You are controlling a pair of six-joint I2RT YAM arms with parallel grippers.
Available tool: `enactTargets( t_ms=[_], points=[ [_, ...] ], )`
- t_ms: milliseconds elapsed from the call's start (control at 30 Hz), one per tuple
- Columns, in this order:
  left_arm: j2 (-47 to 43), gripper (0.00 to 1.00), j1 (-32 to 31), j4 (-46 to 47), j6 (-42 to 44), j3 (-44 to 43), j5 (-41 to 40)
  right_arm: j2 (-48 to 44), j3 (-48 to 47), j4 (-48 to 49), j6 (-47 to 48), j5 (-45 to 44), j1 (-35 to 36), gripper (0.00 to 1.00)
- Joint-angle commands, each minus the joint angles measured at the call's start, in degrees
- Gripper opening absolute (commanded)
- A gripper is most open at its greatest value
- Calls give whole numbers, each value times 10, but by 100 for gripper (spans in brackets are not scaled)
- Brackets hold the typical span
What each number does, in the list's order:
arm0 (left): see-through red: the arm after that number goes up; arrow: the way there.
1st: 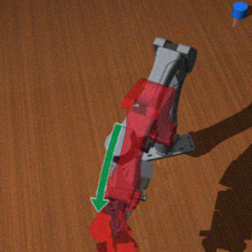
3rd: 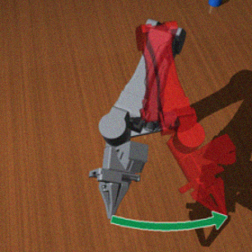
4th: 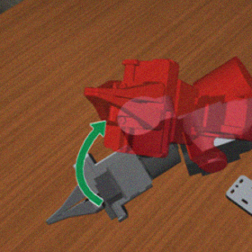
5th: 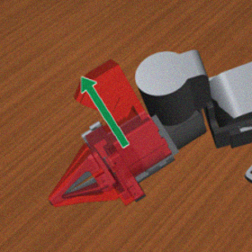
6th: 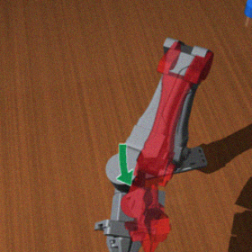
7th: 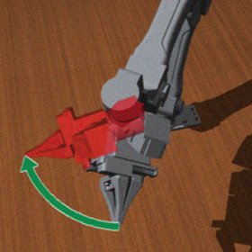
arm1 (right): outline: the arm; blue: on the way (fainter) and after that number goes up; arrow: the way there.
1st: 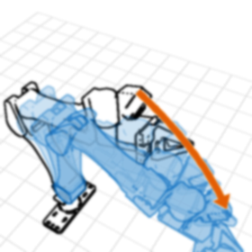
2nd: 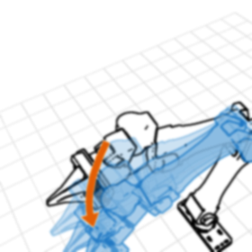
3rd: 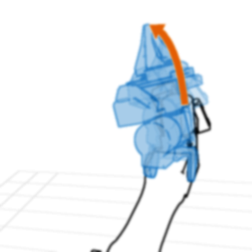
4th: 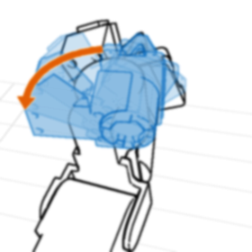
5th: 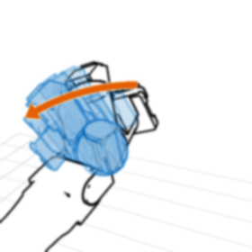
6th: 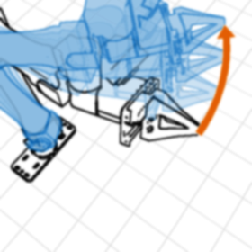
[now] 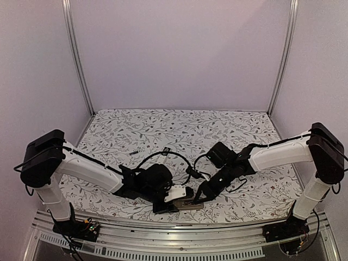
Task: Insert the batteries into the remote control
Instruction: Place the battery in the battery compartment.
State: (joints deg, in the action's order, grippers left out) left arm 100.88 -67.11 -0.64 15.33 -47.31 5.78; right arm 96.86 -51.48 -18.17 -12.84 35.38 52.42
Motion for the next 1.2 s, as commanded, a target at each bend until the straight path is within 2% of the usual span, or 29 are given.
enactTargets(
  t_ms=[0,467,1033,1167],
  points=[
    [7,44,-8,-12,-22,14,-19,19,-15,-23,17,1,-4,0],
    [12,44,-12,-6,-14,13,-30,47,-43,-62,55,8,-6,0],
    [19,43,-12,-3,-24,11,-21,70,-35,1,34,34,-4,0],
    [19,45,-13,30,-32,15,-18,72,-28,15,24,33,-4,0]
  ],
)
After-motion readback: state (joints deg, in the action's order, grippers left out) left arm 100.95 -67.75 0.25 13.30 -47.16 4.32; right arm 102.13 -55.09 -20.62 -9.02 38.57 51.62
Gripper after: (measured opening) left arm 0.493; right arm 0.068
